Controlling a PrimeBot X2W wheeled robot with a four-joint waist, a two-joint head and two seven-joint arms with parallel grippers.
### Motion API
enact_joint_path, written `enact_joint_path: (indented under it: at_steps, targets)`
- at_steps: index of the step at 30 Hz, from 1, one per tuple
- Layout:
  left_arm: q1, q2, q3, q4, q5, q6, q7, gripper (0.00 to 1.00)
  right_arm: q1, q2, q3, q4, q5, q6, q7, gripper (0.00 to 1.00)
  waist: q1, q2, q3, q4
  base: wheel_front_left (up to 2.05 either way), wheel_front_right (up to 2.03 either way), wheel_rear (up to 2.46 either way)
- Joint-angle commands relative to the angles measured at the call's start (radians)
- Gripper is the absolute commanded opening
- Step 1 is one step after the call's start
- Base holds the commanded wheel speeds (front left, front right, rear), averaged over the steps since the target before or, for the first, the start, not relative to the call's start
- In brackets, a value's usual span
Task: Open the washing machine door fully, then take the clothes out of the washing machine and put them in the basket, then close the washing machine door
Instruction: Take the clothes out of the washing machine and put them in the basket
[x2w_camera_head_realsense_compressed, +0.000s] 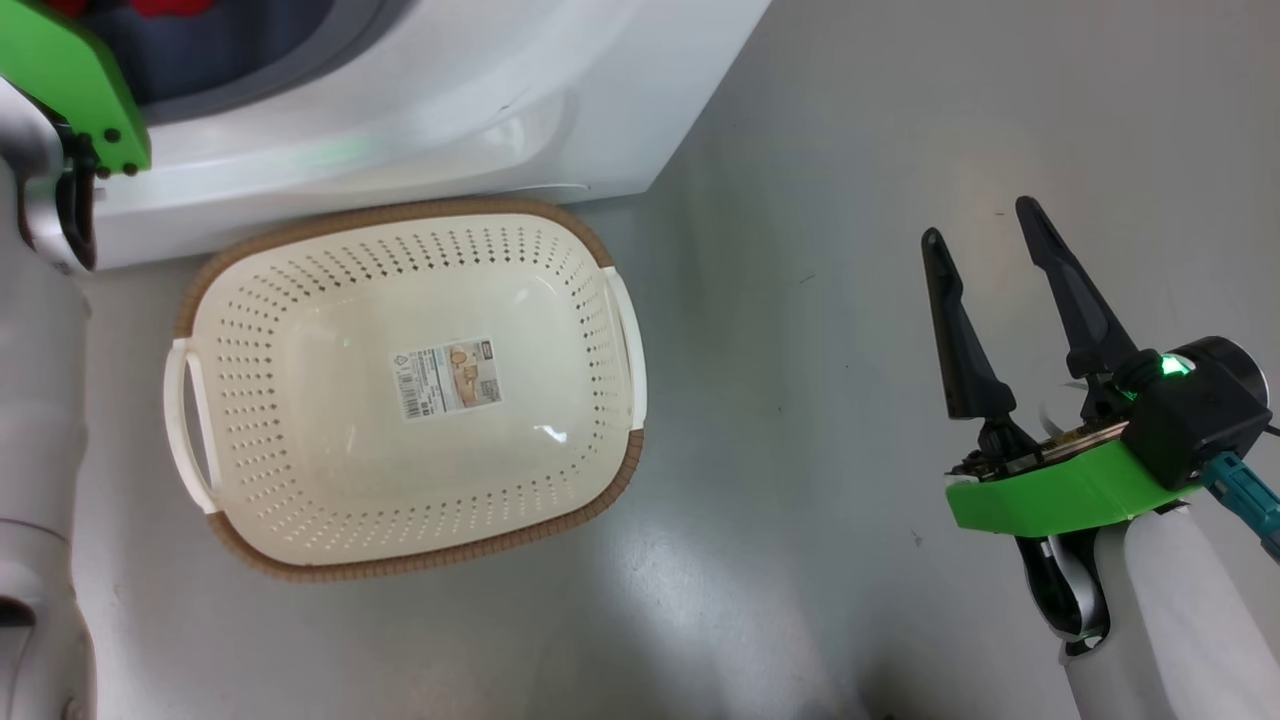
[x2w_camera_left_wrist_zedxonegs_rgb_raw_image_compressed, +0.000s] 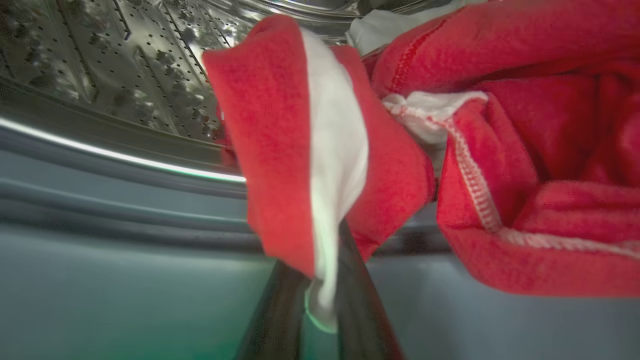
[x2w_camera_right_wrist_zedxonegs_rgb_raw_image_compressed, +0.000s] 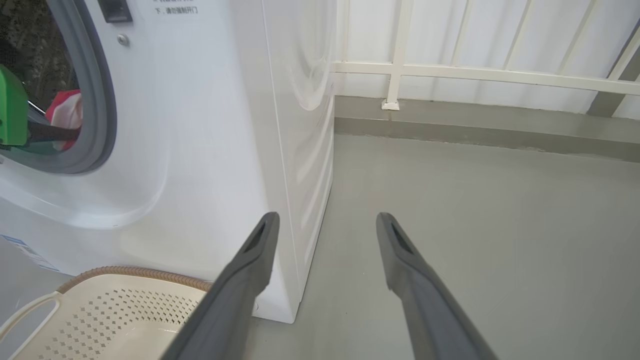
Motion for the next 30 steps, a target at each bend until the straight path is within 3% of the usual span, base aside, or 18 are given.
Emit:
enact_joint_path:
  at_steps: [1,16,24,30]
  targets:
    - [-0.003,0.04,0.007,-0.026,-0.003,-0.002,-0.027,0.0,0.002,-0.002,0.017,-0.017,0.013,0.005,-0.006,1.0,0.0,-0.0001,0.001,0.003,0.0,0.0,0.0]
    - [0.08,0.012,0.034,-0.093,-0.071,-0.068,-0.3,0.0,0.004,-0.002,0.013,-0.006,0.02,0.005,-0.006,1.0,0.0,-0.0001,-0.052,0.029,0.0,0.0,0.0]
    - [0.167,-0.004,0.05,-0.181,-0.093,-0.08,-0.339,0.0,0.019,-0.002,0.008,0.001,0.02,0.005,-0.006,1.0,0.0,-0.0001,-0.112,0.045,0.0,0.0,0.0]
    - [0.307,-0.018,0.052,-0.386,-0.062,-0.074,-0.341,0.0,0.033,-0.002,0.013,0.007,0.018,0.005,-0.006,1.0,0.0,-0.0001,-0.166,0.057,0.0,0.0,0.0]
